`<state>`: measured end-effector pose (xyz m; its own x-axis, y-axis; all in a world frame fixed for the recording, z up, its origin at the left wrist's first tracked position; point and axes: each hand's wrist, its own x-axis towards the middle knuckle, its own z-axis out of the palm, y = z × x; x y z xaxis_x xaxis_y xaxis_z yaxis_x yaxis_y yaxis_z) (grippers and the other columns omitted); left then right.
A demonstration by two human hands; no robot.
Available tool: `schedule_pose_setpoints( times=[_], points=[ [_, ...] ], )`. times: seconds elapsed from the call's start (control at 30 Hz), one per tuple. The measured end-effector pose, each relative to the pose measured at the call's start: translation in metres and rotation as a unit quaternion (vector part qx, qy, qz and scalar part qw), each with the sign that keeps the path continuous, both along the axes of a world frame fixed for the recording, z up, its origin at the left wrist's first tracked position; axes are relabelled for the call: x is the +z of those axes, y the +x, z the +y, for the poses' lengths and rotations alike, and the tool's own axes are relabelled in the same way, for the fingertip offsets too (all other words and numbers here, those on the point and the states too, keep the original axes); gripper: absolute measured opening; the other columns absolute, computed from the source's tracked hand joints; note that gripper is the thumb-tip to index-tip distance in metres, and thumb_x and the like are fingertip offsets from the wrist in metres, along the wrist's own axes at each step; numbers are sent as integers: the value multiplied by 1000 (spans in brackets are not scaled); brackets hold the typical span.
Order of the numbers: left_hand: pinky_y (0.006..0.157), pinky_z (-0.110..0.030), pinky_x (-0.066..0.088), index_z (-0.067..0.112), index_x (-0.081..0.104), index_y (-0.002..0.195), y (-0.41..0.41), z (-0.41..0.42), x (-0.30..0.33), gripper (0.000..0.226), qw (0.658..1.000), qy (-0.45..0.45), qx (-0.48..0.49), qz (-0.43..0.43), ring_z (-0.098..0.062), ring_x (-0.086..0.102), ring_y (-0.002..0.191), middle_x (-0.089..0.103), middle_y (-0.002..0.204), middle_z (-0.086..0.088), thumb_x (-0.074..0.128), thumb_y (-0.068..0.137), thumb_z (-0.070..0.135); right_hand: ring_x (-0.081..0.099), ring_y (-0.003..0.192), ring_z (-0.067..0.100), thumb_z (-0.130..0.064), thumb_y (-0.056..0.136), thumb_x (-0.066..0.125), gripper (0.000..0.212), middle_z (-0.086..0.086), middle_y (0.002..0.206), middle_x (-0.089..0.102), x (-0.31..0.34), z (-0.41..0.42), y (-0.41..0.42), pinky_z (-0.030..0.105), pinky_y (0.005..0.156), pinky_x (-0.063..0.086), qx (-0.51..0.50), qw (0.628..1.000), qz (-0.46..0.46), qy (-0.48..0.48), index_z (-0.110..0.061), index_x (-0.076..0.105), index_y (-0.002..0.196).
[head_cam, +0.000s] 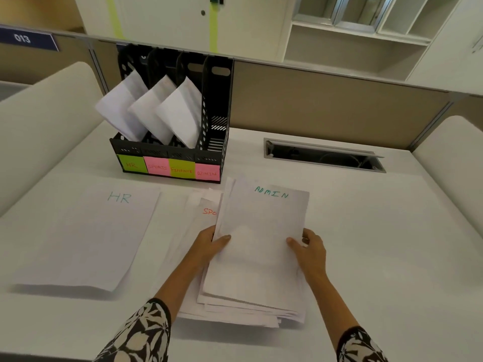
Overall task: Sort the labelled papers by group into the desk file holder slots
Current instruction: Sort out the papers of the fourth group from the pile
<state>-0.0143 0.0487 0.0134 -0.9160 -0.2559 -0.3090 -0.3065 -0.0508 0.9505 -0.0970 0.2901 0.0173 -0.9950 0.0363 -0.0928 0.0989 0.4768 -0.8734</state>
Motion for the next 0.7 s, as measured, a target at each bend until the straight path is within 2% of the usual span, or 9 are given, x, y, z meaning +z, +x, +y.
schedule_pose_setpoints(
  times=[0.13,0.2,0.3,0.37,0.43,0.5,0.53,0.6,0.7],
  points=[
    [94,-45,51,7,57,124,-1,6,9,32,996,83,-32,8,-27,64,106,66,117,-10,58,92,11,72,87,23,-27,78,75,31,1,100,74,8,13,-4,33,72,58,33,972,-110,-204,-16,66,105],
    [95,-42,50,12,59,121,-3,12,14,28,997,65,-36,4,-24,64,106,66,116,-7,54,94,17,73,84,22,-25,78,75,25,2,96,76,7,15,-4,32,64,59,52,957,-161,-235,-16,68,100],
    [89,-30,49,15,64,109,-2,9,11,21,990,-131,45,15,-22,60,102,65,111,-6,51,96,24,72,86,24,-18,82,71,18,4,97,75,-4,20,-2,32,64,59,75,952,-200,-222,-18,66,99],
    [91,-36,44,15,60,119,3,-3,1,27,936,-337,105,0,-28,50,114,56,126,-10,54,94,24,72,84,24,-15,83,69,17,4,96,74,-12,25,1,33,62,59,72,953,-213,-204,-17,65,99],
    [100,-44,37,21,48,134,12,-15,-9,44,882,-461,65,-71,-32,33,130,39,144,-10,51,93,37,71,83,26,-14,84,68,20,5,95,73,-19,34,2,33,61,57,45,963,-200,-175,-13,64,104],
    [109,-48,25,28,28,145,22,-21,-19,61,840,-524,-27,-138,-32,15,142,16,156,-7,31,92,58,68,87,29,-16,86,66,27,8,100,71,-22,45,-2,36,69,56,19,977,-167,-133,-11,62,112],
    [112,-48,19,31,18,148,27,-24,-23,73,825,-541,-55,-154,-31,7,145,7,159,-6,12,86,69,66,88,29,-17,86,65,29,9,102,69,-23,50,-6,38,73,55,11,982,-152,-108,-10,61,115],
    [114,-48,15,34,7,149,31,-26,-28,106,809,-562,-68,-158,-30,0,146,-2,160,-5,-27,59,80,63,86,27,-19,88,62,31,9,102,66,-21,60,-14,37,73,51,-5,989,-134,-68,-10,60,118],
    [114,-49,16,32,6,149,32,-31,-30,123,793,-584,-52,-168,-30,2,146,0,160,-7,-41,45,77,60,81,22,-19,88,61,31,7,99,64,-20,70,-21,35,70,47,-17,989,-134,-57,-12,58,118]
  ],
)
